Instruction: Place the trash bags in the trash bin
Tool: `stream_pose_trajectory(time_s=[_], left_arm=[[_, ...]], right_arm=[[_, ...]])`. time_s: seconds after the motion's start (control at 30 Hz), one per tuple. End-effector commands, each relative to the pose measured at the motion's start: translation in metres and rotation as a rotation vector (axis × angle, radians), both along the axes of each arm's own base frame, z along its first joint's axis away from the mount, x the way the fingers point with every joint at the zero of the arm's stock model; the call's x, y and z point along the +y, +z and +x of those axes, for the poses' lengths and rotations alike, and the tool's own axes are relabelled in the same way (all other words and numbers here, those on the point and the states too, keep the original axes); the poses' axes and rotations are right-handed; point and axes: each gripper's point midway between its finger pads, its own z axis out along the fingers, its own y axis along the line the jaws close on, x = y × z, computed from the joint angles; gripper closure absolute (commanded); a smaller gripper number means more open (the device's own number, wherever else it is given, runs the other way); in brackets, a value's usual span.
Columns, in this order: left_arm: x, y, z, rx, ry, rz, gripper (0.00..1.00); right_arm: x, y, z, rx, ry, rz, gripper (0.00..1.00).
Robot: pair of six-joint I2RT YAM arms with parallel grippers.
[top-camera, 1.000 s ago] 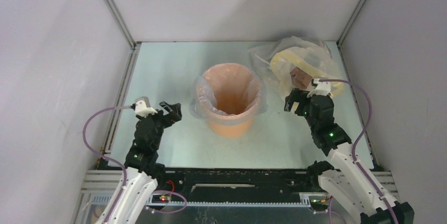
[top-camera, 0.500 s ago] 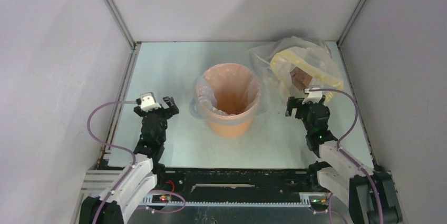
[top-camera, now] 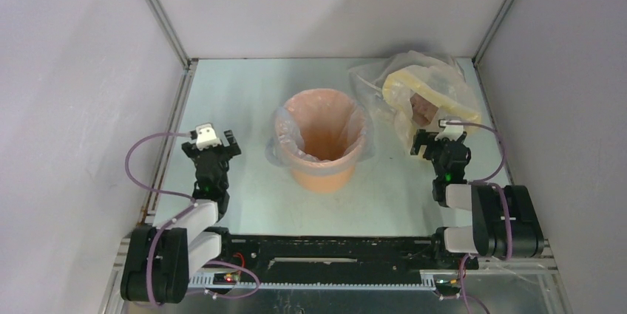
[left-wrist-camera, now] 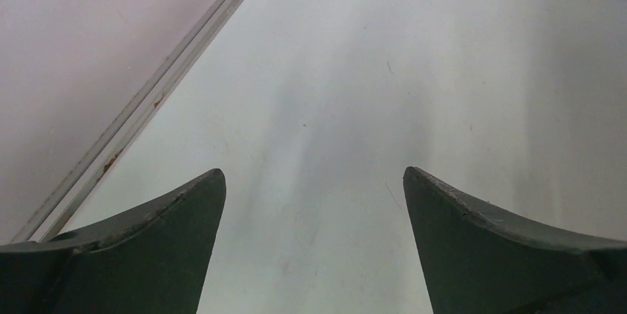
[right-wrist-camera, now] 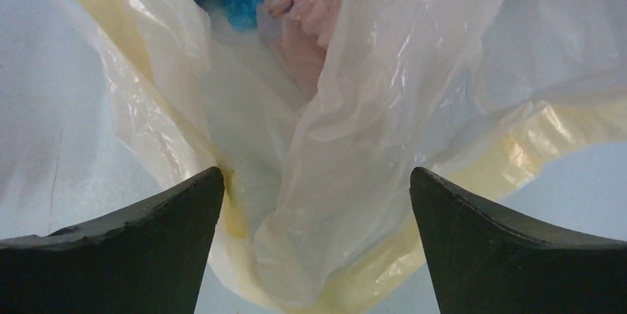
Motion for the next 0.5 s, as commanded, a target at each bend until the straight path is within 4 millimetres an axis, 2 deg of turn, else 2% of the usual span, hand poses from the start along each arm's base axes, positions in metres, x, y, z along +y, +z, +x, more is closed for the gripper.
stream_pose_trajectory(time_s=[0.0,0.13,0.2,0.3,0.37,0.47], left_arm=[[0.004,0.031,0.013,-0.12,-0.024,0.028,0.0],[-0.006,0.023,0.023,-0.107,-0.09,0.039,0.04],[-0.006,0.018,0.028,-0.087,-0.094,0.038,0.02],[-0.002,0.013,0.033,-0.065,-0.067,0.036,0.0],[0.009,0.012,0.031,-0.067,-0.03,0.025,0.0],[0.01,0.011,0.03,-0.07,-0.024,0.026,0.0]], right_arm=[[-0.003,0.031,0.02,-0.087,-0.014,-0.004,0.0],[-0.003,0.032,0.02,-0.096,-0.013,-0.006,0.0],[-0.004,0.031,0.02,-0.095,-0.013,-0.007,0.0],[-0.004,0.031,0.02,-0.095,-0.014,-0.006,0.0],[-0.004,0.031,0.02,-0.095,-0.015,-0.007,0.0],[-0.004,0.032,0.02,-0.096,-0.014,-0.006,0.0]])
